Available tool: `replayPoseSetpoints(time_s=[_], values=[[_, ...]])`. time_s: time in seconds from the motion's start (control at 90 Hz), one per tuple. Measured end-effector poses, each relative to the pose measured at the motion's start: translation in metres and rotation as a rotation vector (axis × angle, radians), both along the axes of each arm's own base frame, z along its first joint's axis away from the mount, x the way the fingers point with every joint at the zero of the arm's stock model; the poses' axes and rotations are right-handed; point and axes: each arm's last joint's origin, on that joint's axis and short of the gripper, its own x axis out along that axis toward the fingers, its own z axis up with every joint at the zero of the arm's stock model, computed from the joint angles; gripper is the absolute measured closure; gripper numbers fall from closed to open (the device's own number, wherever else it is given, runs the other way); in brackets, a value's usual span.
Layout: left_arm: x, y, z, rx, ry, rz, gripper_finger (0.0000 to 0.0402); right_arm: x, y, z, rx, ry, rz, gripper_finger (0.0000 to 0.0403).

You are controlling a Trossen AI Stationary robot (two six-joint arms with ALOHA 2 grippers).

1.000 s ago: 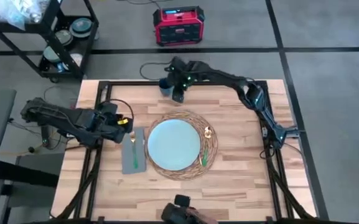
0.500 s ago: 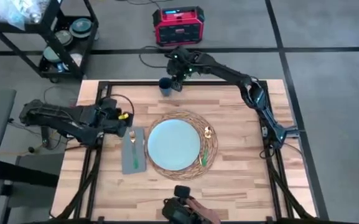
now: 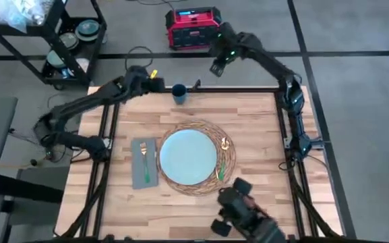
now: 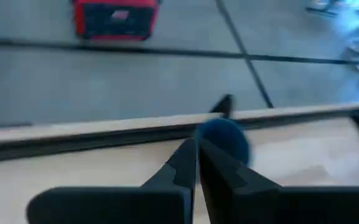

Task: Set table place
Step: Move the blue cup to the top right of the brown tablemat

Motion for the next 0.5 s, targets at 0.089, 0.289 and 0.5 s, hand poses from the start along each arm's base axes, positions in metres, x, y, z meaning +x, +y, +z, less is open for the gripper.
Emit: replayPoseSetpoints(time_s=[0.089, 0.289, 0.5], values=[[0.017, 0.023, -0.021, -0.055, -0.094, -0.021, 0.0401, -0.012, -0.002, 0.012, -0.02, -0.019, -0.023, 0.0264], [0.072, 0.06, -0.029, -0.148, -0.339, -0.226, 0.0401, -0.02, -0.004, 0.016, -0.022, -0.025, -0.036, 0.0264], [0.075, 0.05, -0.015, -0.349, 0.054, -0.342, 0.0401, -0.016, 0.001, 0.016, 0.024, -0.063, 0.007, 0.0264]])
